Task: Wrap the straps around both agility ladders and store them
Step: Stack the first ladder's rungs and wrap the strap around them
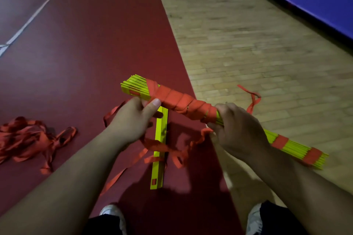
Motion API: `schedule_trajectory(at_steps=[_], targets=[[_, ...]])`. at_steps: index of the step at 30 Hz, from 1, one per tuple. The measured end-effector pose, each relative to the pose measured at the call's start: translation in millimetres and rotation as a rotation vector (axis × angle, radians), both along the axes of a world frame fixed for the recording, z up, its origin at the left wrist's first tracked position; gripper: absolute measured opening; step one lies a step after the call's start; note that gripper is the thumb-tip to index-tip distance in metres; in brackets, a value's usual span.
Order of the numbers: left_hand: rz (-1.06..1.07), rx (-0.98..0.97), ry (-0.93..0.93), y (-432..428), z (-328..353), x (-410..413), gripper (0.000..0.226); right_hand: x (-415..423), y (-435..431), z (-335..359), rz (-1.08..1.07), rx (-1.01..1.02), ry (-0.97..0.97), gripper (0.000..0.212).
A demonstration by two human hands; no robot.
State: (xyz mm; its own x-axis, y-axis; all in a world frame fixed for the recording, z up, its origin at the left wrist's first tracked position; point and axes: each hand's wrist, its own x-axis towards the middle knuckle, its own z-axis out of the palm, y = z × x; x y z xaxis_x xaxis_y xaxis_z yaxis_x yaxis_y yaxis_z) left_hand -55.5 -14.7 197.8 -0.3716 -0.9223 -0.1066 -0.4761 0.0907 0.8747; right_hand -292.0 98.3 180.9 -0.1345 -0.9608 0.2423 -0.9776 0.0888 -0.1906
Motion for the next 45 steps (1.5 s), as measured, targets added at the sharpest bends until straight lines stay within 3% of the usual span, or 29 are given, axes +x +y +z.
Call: schedule_trajectory(at_steps=[2,5,11,17,19,22,26,30,35,39,42,45], targets=[[0.112,-0.16,-0.015,0,-2,-4,0.037,4,3,7,-0.039,0.028,-0.012,0.051],[0.078,-0.162,0.098,4,0,-12,0.025,6,10,19,-0.093,0.035,-0.116,0.042],[0.08,-0.216,0.127,5,6,-9,0.03,4,22,29,-0.096,0.119,-0.231,0.033],[0.088,-0.109,0.151,6,8,-4,0.044,5,11,16,-0.078,0.198,-0.503,0.025],[0.108,-0.121,0.155,5,8,-5,0.045,5,8,17,-0.062,0.231,-0.613,0.027],[0.159,-0.167,0.129,1,6,-7,0.043,0,4,18,-0.032,0.263,-0.681,0.014],[0.126,-0.168,0.172,2,3,-6,0.044,-8,2,22,-0.027,0.263,-0.738,0.026],[0.094,-0.02,0.293,-1,4,-3,0.044,-11,4,27,0.03,0.288,-0.917,0.037],[0.031,0.111,0.517,4,4,-2,0.038,-9,7,30,0.073,0.349,-1.12,0.026],[-0.118,0.185,0.599,7,7,4,0.056,-6,11,31,0.107,0.476,-1.184,0.046],[-0.312,0.259,0.739,9,3,8,0.081,-2,14,31,0.164,0.59,-1.196,0.047],[-0.236,0.13,0.75,15,8,1,0.038,3,13,33,0.2,0.651,-1.152,0.055]])
